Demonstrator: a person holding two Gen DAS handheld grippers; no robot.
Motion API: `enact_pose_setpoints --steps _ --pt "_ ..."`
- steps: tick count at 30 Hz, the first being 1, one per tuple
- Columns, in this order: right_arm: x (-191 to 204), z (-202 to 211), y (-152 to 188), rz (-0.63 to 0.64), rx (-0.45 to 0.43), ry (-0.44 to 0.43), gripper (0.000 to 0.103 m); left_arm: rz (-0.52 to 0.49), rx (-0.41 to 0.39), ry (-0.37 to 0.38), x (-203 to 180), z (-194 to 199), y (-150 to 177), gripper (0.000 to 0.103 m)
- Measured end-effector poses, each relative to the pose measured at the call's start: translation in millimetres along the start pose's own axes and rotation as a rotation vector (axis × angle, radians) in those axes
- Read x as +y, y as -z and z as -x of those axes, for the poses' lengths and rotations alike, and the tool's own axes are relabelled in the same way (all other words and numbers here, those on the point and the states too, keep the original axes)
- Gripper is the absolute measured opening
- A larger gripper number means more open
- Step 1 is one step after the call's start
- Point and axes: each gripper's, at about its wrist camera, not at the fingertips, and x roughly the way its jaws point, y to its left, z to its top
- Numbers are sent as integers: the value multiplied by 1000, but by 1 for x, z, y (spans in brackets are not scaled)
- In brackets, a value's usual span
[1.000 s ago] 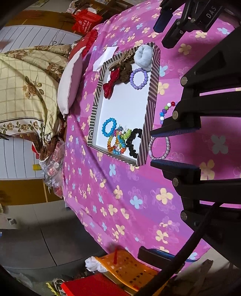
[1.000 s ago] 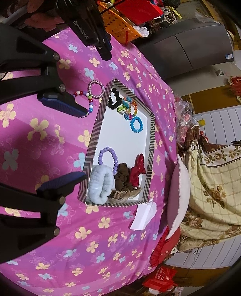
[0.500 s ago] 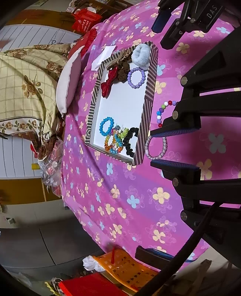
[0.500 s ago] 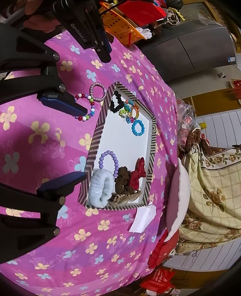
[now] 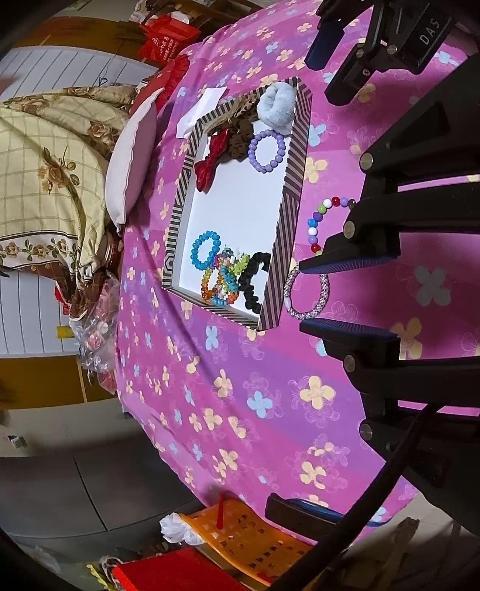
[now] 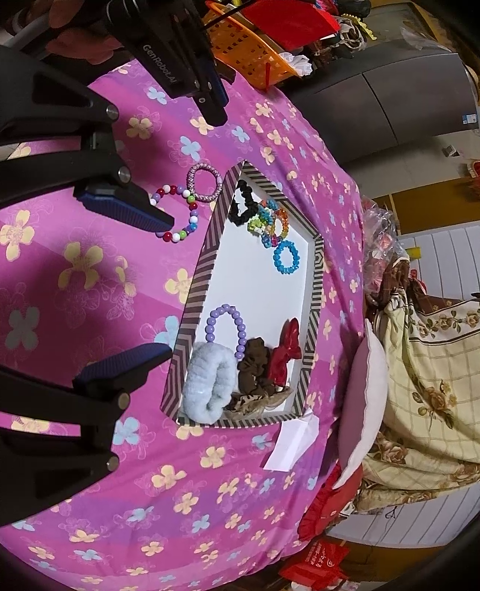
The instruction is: Organize jewelry
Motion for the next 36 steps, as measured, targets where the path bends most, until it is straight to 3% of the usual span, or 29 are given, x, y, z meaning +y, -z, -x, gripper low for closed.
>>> enact_pose_setpoints --steps 19,26,29,36 --pt "18 -45 -1 49 80 -34 66 25 72 -20 16 -32 3 43" --pt "34 -68 -3 100 99 -64 66 125 110 9 53 -45 0 44" --pt "42 -82 -4 125 112 -69 66 173 141 42 67 -54 -1 49" --pt "45 -114 -4 156 154 -59 46 193 202 82 68 -79 -1 51"
